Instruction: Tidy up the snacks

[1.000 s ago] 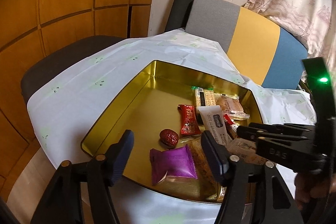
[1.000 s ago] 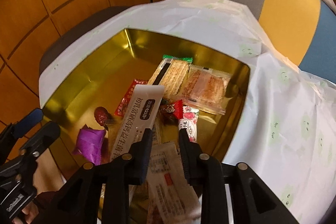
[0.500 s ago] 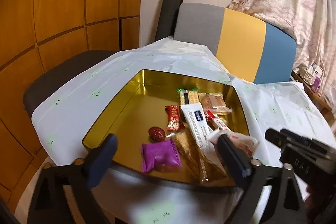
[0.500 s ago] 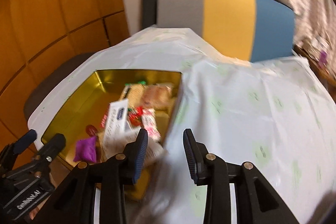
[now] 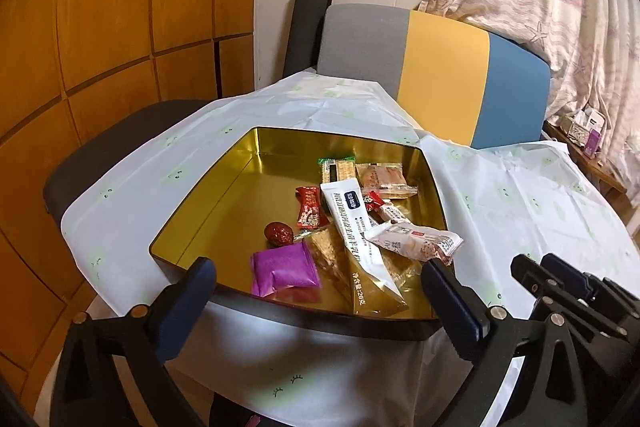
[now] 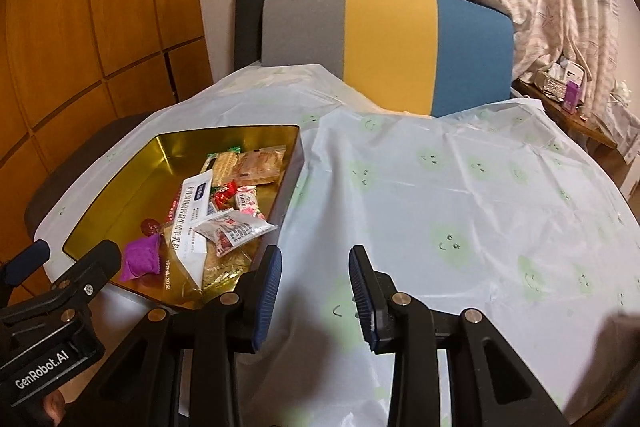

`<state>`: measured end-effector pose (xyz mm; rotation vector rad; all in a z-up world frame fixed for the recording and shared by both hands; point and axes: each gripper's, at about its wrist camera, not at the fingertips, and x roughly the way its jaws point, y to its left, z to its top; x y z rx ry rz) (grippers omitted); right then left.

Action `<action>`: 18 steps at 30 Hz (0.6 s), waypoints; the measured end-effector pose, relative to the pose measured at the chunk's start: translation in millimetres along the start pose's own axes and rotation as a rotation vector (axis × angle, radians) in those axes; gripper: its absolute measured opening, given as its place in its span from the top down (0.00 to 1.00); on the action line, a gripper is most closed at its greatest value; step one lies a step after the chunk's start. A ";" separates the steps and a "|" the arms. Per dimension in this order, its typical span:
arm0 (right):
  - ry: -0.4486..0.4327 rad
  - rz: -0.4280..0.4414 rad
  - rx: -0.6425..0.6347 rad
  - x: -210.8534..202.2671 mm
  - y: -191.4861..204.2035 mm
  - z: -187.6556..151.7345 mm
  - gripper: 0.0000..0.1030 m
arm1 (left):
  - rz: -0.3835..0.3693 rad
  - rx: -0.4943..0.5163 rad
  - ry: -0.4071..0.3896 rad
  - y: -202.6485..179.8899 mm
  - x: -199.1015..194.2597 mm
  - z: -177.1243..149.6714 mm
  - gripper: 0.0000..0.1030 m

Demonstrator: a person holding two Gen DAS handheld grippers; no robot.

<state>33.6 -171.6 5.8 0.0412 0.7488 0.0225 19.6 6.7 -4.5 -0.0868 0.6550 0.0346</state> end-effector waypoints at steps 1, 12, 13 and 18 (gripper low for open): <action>0.002 -0.002 0.000 -1.4 -1.0 -2.2 0.66 | 0.000 -0.001 0.000 0.4 -0.3 -0.3 0.00; 0.013 -0.003 -0.021 -2.9 5.9 -9.6 0.66 | 0.015 -0.019 -0.004 6.9 -1.5 -1.6 0.00; 0.013 -0.003 -0.023 -2.6 6.6 -9.5 0.65 | 0.015 -0.019 -0.001 7.2 -1.1 -1.6 0.00; 0.018 -0.005 -0.027 -1.6 8.0 -10.3 0.66 | 0.015 -0.018 0.000 7.6 -0.6 -1.4 0.00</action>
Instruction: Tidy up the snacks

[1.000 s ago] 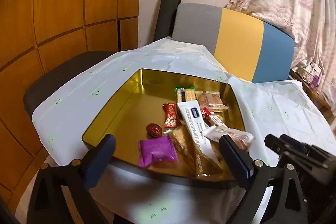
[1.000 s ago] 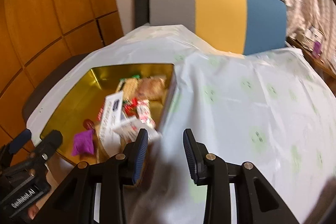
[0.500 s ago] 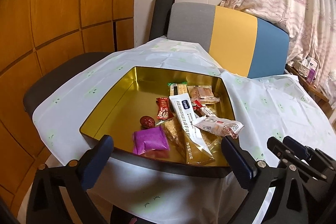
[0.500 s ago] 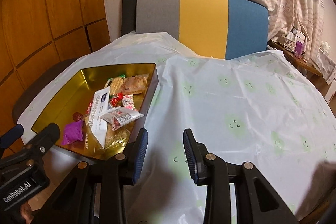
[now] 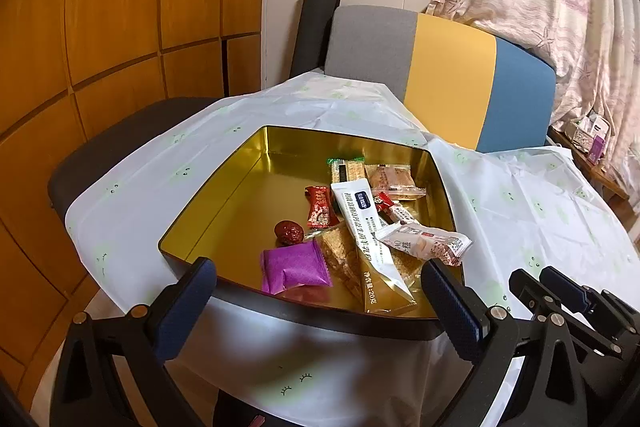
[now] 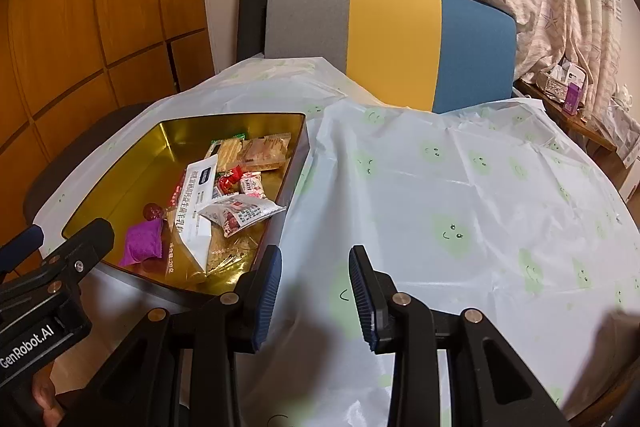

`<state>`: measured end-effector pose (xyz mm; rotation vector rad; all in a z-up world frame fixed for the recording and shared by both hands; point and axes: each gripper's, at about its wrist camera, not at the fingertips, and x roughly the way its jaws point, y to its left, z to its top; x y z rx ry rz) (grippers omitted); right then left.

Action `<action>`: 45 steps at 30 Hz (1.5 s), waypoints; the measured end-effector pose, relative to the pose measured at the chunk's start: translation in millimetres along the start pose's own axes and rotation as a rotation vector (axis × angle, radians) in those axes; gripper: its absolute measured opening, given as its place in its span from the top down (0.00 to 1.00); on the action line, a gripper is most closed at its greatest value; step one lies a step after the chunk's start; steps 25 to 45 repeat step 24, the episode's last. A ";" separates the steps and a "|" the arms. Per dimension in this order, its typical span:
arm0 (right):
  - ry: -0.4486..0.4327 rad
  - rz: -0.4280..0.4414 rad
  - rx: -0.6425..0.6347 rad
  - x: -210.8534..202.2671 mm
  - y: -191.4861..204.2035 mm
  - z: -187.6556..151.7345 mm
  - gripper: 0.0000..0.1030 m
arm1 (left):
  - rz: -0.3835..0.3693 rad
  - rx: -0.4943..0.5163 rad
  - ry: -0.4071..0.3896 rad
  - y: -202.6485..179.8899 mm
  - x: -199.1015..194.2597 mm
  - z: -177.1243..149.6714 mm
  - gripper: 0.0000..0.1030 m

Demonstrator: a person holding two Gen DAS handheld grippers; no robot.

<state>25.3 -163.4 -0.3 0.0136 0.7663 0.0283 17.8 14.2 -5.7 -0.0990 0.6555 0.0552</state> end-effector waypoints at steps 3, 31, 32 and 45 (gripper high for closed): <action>0.000 0.002 -0.002 0.1 0.8 -0.1 0.65 | 0.000 -0.002 0.000 0.7 0.3 -0.4 0.00; 0.011 0.009 -0.013 4.4 2.3 -5.3 0.65 | -0.003 -0.034 -0.010 8.9 4.0 -2.0 0.00; 0.011 0.009 -0.013 4.4 2.3 -5.3 0.65 | -0.003 -0.034 -0.010 8.9 4.0 -2.0 0.00; 0.011 0.009 -0.013 4.4 2.3 -5.3 0.65 | -0.003 -0.034 -0.010 8.9 4.0 -2.0 0.00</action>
